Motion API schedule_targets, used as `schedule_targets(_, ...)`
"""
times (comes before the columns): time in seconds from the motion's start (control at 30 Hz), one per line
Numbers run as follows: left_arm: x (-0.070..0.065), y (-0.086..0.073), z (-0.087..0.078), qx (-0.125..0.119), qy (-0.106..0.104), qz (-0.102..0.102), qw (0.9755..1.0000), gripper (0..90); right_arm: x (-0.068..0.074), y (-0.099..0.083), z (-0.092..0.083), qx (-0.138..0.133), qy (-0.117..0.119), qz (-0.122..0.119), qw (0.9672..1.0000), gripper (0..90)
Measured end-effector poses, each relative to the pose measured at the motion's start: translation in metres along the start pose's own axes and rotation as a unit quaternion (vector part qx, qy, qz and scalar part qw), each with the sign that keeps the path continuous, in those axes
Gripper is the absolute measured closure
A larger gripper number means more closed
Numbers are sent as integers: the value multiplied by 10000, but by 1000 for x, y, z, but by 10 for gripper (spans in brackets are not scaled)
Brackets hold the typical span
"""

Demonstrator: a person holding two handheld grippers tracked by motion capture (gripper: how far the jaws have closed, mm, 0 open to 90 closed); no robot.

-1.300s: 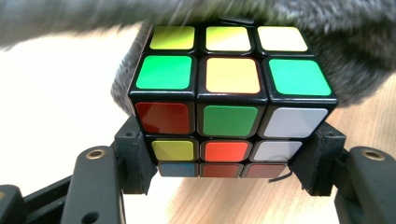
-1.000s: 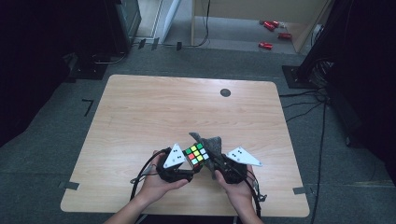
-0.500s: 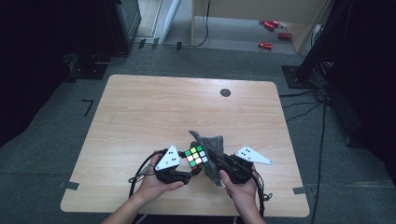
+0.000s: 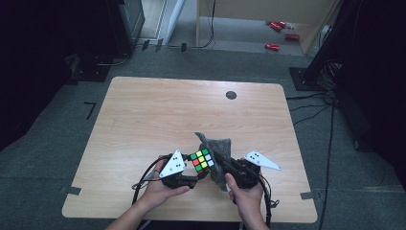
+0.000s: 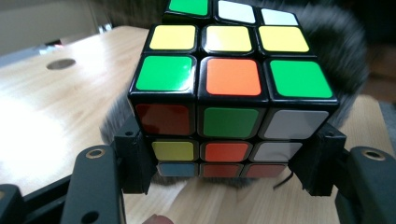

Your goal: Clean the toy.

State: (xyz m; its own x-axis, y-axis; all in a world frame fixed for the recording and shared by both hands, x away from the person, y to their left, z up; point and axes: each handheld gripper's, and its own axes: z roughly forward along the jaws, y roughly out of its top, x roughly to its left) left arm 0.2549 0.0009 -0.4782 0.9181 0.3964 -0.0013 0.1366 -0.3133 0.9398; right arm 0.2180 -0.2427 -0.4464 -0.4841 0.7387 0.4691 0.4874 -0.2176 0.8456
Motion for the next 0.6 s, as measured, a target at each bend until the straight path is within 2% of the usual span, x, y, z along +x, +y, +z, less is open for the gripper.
schedule_targets(0.07,0,2,-2,-10,48,43,10000,352,-4,-4,4,84,-88,87,9999,805)
schedule_targets(0.13,2,3,-5,-95,31,-2,10000,352,-7,-7,6,156,-143,127,9997,804)
schedule_targets(0.3,2,3,-6,-174,-9,-49,9998,352,-3,-3,3,133,-141,95,9998,804)
schedule_targets(0.33,1,2,-4,-119,26,6,9999,352,0,0,0,25,-16,105,9999,802)
schedule_targets(0.43,-5,0,0,11,4,144,9999,352,5,3,-3,-74,-29,12,10000,802)
schedule_targets(0.5,-9,3,-1,-24,68,246,9997,352,10,2,-4,-179,-143,-234,9995,803)
schedule_targets(0.53,-9,4,-2,-81,65,224,9997,352,9,1,-3,-202,-194,-307,9991,803)
schedule_targets(0.6,-6,8,-7,-247,18,83,9997,352,5,-3,0,-149,-274,-280,9991,804)
